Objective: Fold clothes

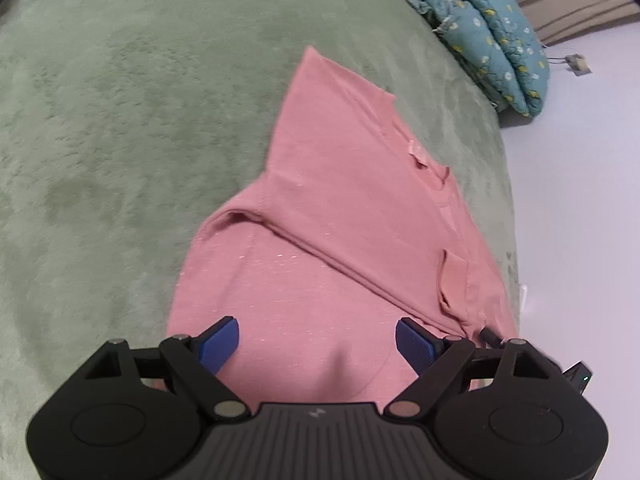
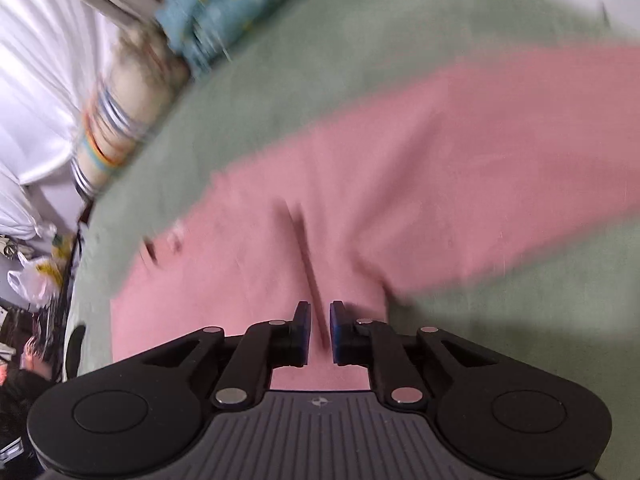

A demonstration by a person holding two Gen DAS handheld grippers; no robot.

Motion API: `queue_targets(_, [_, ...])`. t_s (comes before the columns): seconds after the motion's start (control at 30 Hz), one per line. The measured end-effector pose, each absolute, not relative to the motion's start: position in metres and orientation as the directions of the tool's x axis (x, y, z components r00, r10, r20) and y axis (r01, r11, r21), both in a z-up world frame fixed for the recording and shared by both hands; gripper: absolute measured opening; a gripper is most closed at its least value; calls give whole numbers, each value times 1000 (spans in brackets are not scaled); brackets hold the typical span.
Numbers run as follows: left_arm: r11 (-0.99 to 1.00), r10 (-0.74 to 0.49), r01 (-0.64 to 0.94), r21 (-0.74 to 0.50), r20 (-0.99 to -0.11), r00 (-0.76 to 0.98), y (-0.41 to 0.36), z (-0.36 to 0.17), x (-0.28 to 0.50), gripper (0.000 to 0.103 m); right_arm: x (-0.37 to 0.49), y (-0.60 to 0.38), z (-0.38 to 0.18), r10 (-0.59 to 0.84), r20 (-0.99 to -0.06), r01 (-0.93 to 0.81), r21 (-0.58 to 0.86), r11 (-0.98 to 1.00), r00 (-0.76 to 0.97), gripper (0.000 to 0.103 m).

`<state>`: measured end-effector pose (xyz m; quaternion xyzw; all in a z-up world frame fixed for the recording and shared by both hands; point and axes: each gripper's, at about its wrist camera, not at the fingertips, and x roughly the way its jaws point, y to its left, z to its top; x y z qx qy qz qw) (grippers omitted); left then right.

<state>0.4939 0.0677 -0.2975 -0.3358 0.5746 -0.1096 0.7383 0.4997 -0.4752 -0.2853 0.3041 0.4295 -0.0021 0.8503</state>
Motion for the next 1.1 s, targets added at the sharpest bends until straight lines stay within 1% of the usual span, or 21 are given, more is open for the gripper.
queue_targets(0.07, [743,-550,-252,-620,-780,300,70,-303,490,86,526,-478,-289,293,-711,231,541,809,639,17])
queue_targets(0.1, [741,-547,-264,-617,-783,295,72,-305,488,86,542,-480,-294,323,-709,220,559,800,627,30])
queue_targets(0.13, [744,-540,-273,-610,-789,293,74,-305,486,86,555,-480,-300,344,-711,208,565,798,614,40])
queue_targets(0.17, [746,-533,-278,-605,-793,294,76,-305,484,85,567,-479,-306,361,-716,194,566,801,598,40])
queue_targets(0.23, [745,-526,-288,-601,-796,301,82,-304,481,86,594,-475,-320,367,-747,146,521,841,554,36])
queue_targets(0.3, [745,-519,-297,-597,-799,305,87,-304,480,86,606,-477,-328,380,-760,115,507,855,527,10])
queue_targets(0.37, [743,-511,-315,-590,-805,301,94,-307,478,86,607,-465,-322,352,-759,28,438,899,548,10])
queue_targets(0.4, [742,-510,-322,-588,-807,299,97,-308,477,86,604,-455,-312,323,-746,-59,357,932,582,10])
queue_targets(0.43, [741,-508,-329,-586,-808,296,99,-310,477,86,602,-449,-308,317,-727,-99,326,940,609,10])
queue_targets(0.47, [739,-508,-333,-586,-809,294,101,-311,476,86,601,-448,-306,325,-712,-105,335,936,623,9])
queue_targets(0.53, [737,-509,-342,-582,-812,286,104,-315,475,85,603,-455,-305,336,-678,-65,392,918,654,4])
queue_targets(0.57, [736,-511,-343,-583,-811,284,105,-316,474,86,604,-460,-305,326,-670,-39,405,914,667,3])
queue_targets(0.6, [735,-513,-343,-585,-810,283,105,-317,474,86,608,-462,-306,318,-667,-17,416,909,674,4])
queue_targets(0.63, [735,-514,-342,-586,-810,284,105,-317,474,86,608,-469,-306,304,-653,46,461,886,694,6])
queue_targets(0.67, [734,-515,-341,-588,-808,286,105,-317,473,86,604,-471,-303,318,-641,57,493,868,699,9])
queue_targets(0.77, [729,-516,-342,-593,-804,295,105,-317,472,86,591,-453,-287,372,-649,-17,484,875,664,10])
queue_targets(0.83, [723,-520,-349,-596,-802,293,104,-320,472,86,580,-417,-281,390,-707,-123,399,909,590,10])
queue_targets(0.9, [715,-524,-362,-598,-801,288,101,-323,472,86,577,-382,-283,329,-774,-189,269,944,542,10])
queue_targets(0.97, [713,-524,-365,-599,-801,290,99,-324,471,86,573,-350,-285,260,-808,-256,140,956,529,29])
queue_targets(1.0, [713,-524,-364,-599,-800,291,98,-324,471,86,572,-335,-287,226,-813,-287,76,955,536,44])
queue_targets(1.1, [710,-526,-367,-601,-799,292,99,-323,468,86,575,-294,-304,100,-824,-312,-97,945,558,42])
